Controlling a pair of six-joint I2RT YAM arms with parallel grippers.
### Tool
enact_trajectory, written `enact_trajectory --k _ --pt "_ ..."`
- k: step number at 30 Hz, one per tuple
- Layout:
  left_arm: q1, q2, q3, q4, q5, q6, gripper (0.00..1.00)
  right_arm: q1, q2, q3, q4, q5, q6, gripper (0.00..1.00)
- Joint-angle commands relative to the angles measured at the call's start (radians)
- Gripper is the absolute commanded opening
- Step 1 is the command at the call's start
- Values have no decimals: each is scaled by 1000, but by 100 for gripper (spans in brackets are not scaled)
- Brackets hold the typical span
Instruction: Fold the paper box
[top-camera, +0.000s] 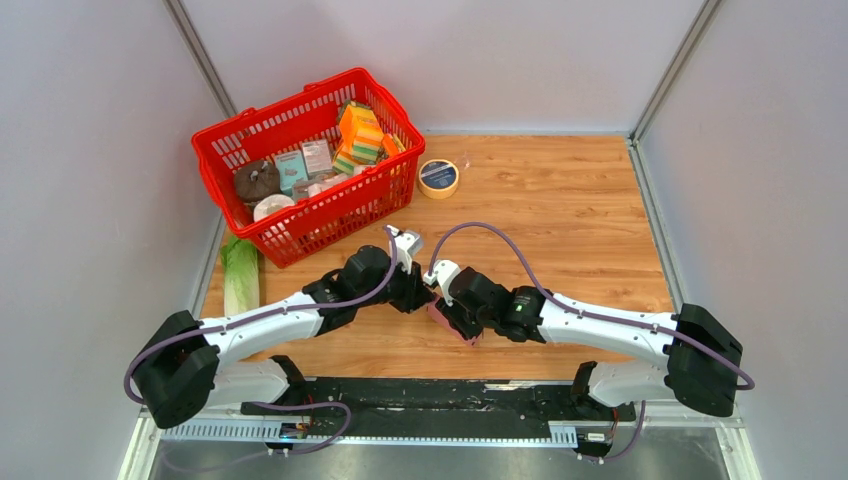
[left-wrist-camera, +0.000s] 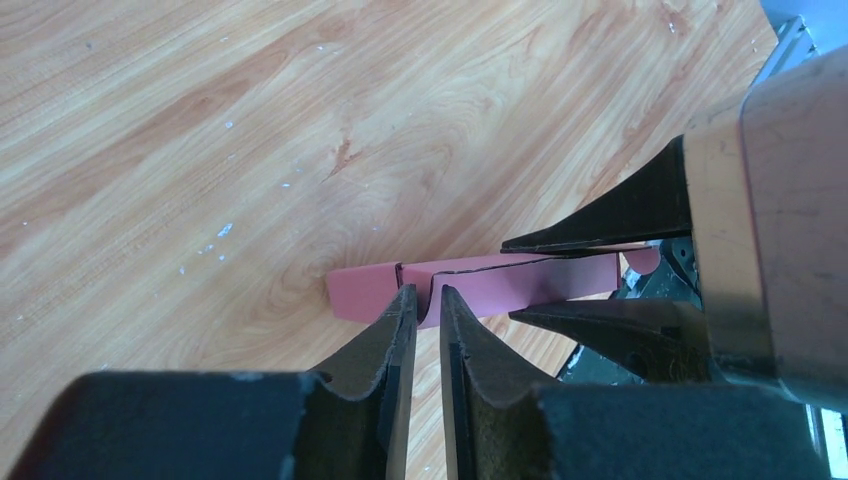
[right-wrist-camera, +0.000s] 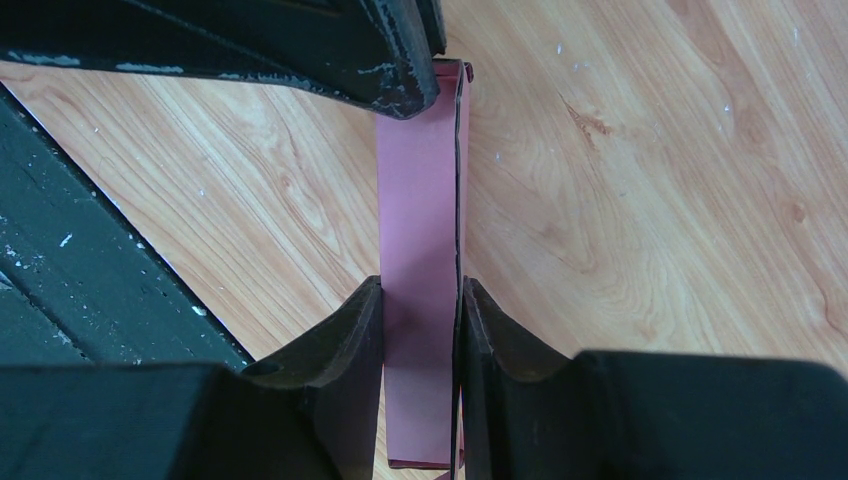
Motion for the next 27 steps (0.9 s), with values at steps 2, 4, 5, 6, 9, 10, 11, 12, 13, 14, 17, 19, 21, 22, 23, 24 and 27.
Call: enact_trajectory --k 2,4,5,6,9,10,11,12,13,14,17,19,21,22,23,24,27 --pt "-15 -7 53 -9 -34 33 20 -4 6 16 46 -18 -2 23" --pt "-16 -6 59 -13 -35 32 23 -6 9 16 43 -20 -3 22" --pt "-16 -6 59 -13 -37 32 24 -6 9 18 44 -20 -5 22" --pt "-18 -7 59 -12 -37 32 24 -6 11 18 43 -20 -3 22" --pt "-21 -7 65 -15 -46 35 23 -4 12 18 46 -21 -6 22" --pt "-22 -7 66 -15 -49 35 20 -4 12 18 46 -23 -7 22" --pt "-22 -6 65 -13 -51 35 19 -5 12 18 47 -24 -5 22" --pt "-24 -6 68 -15 -54 36 18 -4 14 18 46 -24 -5 22" --pt "-27 -3 68 -15 -52 36 16 -5 14 16 46 -26 -5 22" --pt "-28 -1 68 -16 -55 36 15 -6 14 16 47 -26 -3 22" --pt "-36 5 68 -21 -63 39 11 -5 14 16 46 -24 -3 22" --pt "-41 8 65 -26 -69 42 10 -6 14 18 47 -26 -3 22" --pt "-47 5 66 -30 -81 49 10 -6 12 18 47 -26 -5 22" --pt "-48 3 66 -38 -88 53 9 -6 12 18 47 -26 -3 22" --pt "-53 3 69 -42 -97 58 10 -6 14 16 46 -26 -5 22" --pt "-56 3 71 -49 -103 68 9 -4 12 16 47 -26 -3 22" --pt "-67 3 80 -73 -131 93 9 -4 14 19 46 -26 -3 22"
